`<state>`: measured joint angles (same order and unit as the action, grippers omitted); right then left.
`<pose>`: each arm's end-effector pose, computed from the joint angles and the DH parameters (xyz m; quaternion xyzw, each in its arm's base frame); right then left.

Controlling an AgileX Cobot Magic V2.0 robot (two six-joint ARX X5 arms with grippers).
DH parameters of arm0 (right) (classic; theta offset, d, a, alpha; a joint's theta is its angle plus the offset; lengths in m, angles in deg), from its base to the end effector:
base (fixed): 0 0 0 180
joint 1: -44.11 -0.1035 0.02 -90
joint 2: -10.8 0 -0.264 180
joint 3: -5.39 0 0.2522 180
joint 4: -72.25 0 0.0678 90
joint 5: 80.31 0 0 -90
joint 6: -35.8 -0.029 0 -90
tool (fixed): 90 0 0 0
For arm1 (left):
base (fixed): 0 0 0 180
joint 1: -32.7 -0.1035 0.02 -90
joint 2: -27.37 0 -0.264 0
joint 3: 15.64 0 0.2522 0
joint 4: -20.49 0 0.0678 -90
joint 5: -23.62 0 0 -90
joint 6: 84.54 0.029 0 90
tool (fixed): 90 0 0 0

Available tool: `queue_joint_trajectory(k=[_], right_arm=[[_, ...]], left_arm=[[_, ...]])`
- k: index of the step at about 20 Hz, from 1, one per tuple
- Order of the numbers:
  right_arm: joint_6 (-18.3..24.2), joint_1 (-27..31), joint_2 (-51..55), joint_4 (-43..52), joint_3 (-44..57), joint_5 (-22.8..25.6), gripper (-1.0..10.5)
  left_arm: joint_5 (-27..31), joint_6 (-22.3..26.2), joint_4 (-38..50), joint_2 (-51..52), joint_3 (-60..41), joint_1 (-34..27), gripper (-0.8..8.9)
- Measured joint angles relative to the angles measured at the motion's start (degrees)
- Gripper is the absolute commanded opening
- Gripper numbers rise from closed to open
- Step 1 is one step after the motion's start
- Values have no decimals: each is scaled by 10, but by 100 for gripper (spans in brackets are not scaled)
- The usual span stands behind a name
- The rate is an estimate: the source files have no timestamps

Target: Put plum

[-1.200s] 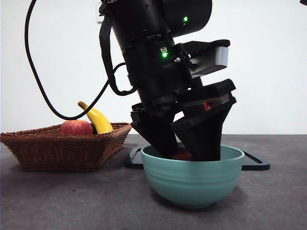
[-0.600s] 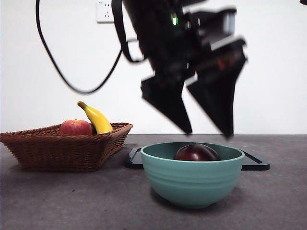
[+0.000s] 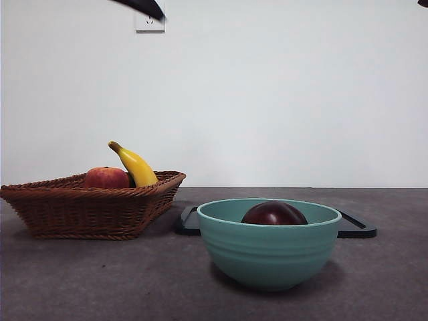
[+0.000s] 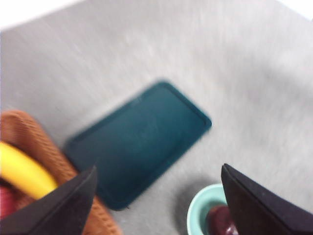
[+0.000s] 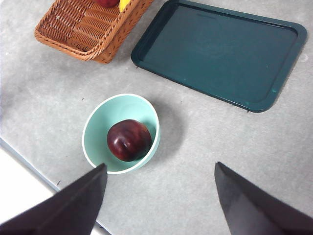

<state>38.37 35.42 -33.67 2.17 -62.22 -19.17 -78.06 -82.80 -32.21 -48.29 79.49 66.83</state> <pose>0.1236 0.0330 0.3195 0.0502 0.3854 0.3039 0.8698 0.2226 -0.1580 0.3906 0.0691 0.2748 -0.3772 0.8817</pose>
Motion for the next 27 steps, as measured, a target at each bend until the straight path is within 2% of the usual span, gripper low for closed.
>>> queue_joint_trajectory(k=[3,6,10,13,16,24,27], right_arm=[[0,0,0,0,0,0,349],[0,0,0,0,0,0,349],[0,0,0,0,0,0,349],[0,0,0,0,0,0,349],[0,0,0,0,0,0,349],[-1,-6,0,-1,0,-14,349],[-16,-25,-12,-5,0,-15,348]], left_arm=[[-8,-4,-41,56,-1,-63,405],[-52,-3,-77,107,-42,-101,405],[-114,-7,-80,178,-163,-111,405],[-186,-10,-98,225,-254,-110,404],[-243,2,-156,235,-282,-106,403],[-256,18,-167,239,-282,-106,402],[-256,18,-167,239,-282,-106,403]])
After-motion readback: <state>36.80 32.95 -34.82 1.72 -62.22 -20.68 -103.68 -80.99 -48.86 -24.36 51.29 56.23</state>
